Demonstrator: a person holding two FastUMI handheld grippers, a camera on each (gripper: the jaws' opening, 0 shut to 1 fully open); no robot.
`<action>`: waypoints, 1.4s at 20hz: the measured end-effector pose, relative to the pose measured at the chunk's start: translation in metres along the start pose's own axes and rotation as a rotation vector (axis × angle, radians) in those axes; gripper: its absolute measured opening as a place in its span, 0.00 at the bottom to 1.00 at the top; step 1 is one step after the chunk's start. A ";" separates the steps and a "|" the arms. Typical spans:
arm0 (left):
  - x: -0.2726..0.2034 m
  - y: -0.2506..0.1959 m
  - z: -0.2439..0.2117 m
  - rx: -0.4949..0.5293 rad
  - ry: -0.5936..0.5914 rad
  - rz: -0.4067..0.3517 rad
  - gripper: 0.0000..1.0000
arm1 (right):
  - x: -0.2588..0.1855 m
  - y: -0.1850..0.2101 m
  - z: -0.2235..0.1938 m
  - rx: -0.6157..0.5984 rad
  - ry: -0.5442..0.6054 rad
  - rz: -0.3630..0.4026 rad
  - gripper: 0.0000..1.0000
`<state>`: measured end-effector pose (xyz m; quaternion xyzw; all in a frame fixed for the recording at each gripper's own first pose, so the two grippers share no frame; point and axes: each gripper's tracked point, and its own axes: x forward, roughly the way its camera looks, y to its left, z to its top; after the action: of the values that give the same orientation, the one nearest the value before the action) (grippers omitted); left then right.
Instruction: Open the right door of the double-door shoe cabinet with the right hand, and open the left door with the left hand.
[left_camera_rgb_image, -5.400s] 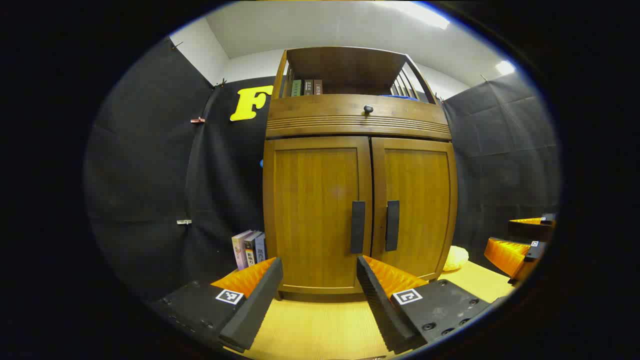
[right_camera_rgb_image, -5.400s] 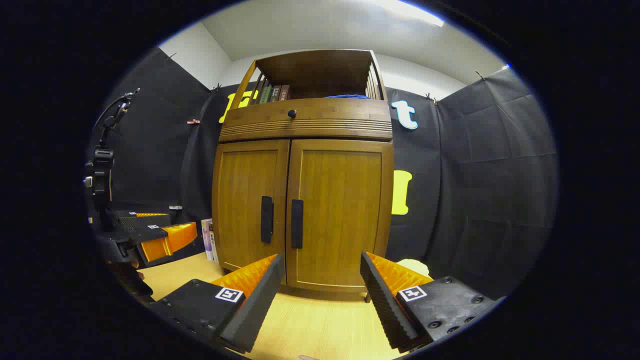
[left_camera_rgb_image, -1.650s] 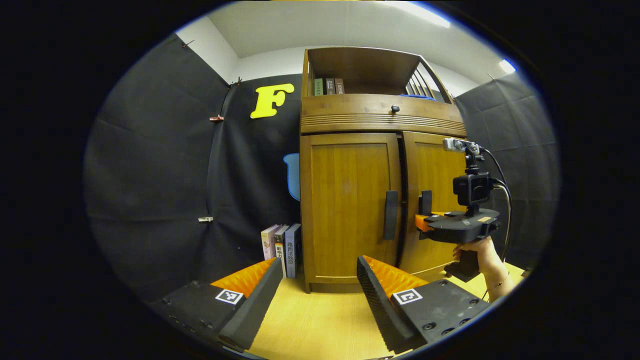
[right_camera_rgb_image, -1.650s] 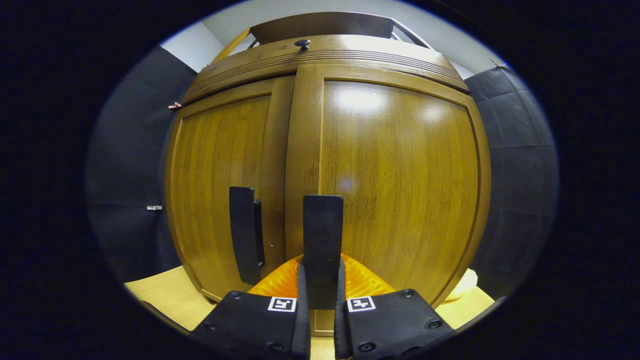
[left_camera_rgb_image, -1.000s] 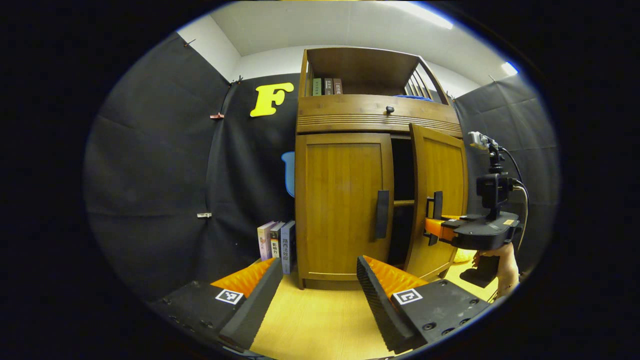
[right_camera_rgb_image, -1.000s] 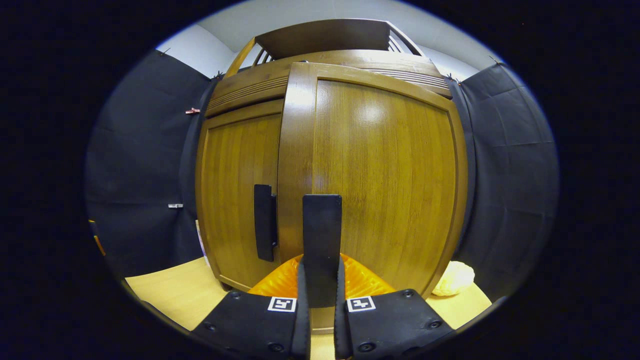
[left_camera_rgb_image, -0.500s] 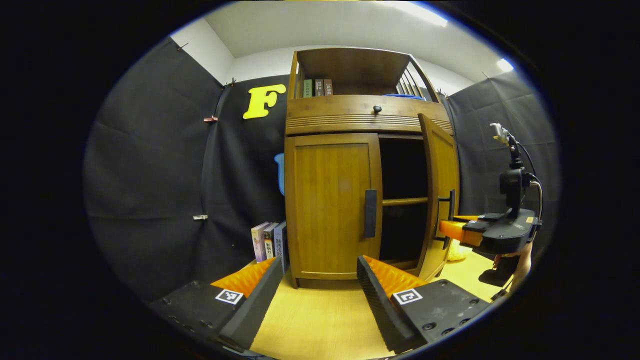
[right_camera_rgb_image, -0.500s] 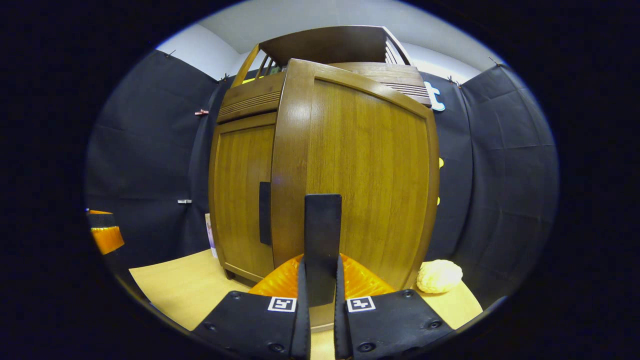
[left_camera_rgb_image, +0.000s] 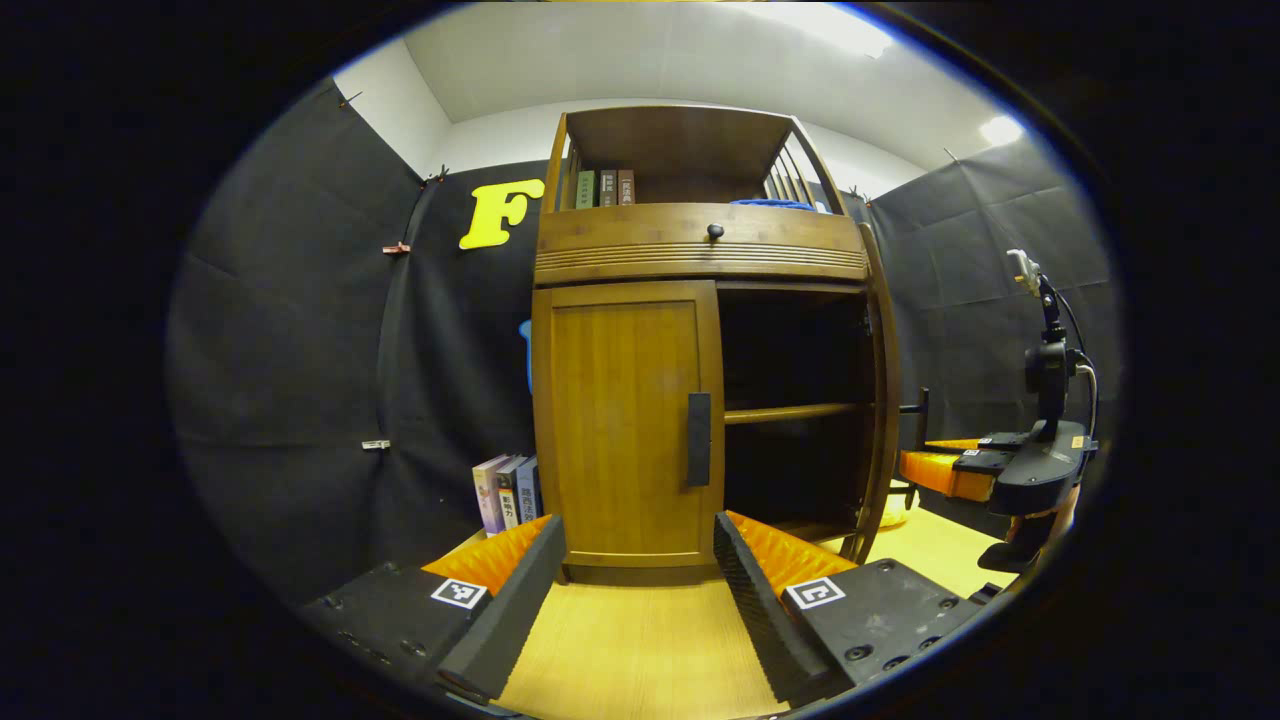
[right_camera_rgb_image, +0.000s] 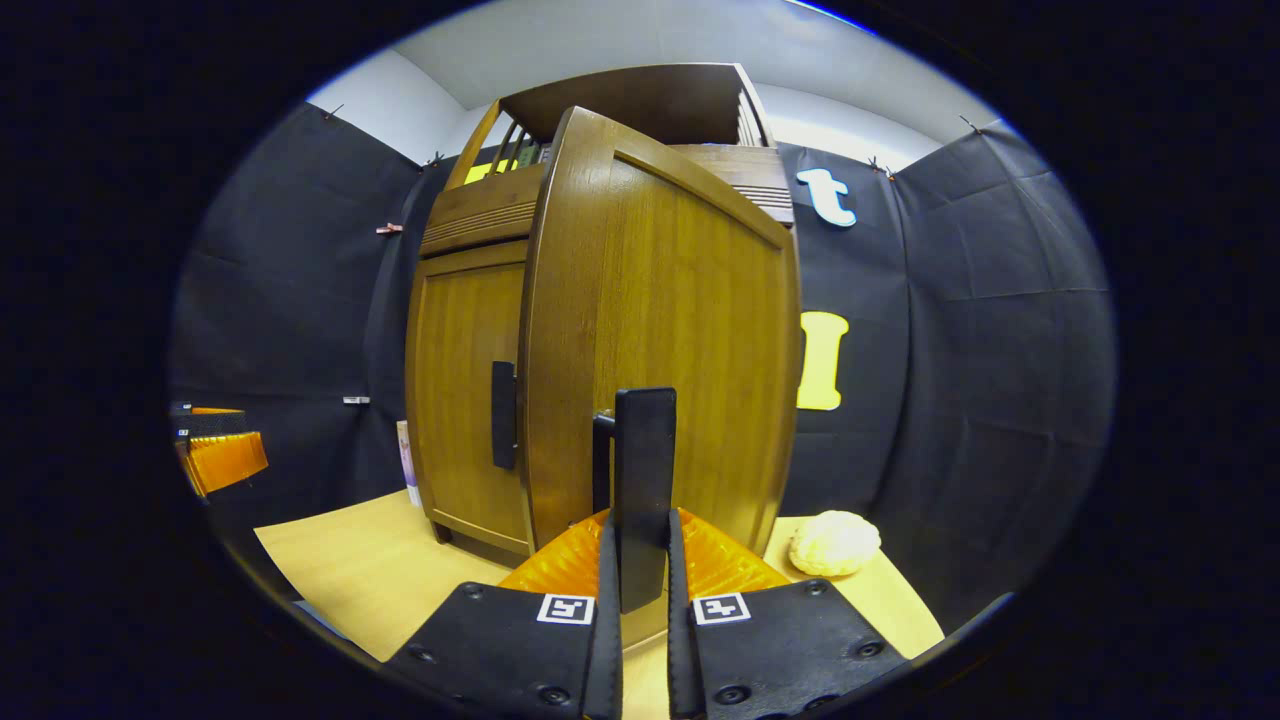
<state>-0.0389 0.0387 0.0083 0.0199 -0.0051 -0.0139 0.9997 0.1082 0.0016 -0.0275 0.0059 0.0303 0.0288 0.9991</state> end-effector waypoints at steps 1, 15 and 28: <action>0.001 -0.002 0.001 0.001 -0.007 -0.009 0.90 | 0.000 -0.002 0.001 0.002 0.003 -0.012 0.22; 0.007 -0.015 0.004 0.013 -0.032 -0.079 0.90 | -0.020 -0.057 0.011 0.009 -0.028 -0.186 0.15; 0.011 -0.030 0.006 0.023 -0.035 -0.129 0.93 | -0.032 -0.106 0.001 0.030 -0.018 -0.263 0.22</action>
<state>-0.0285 0.0082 0.0128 0.0314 -0.0212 -0.0787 0.9962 0.0827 -0.1057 -0.0258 0.0170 0.0224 -0.1028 0.9943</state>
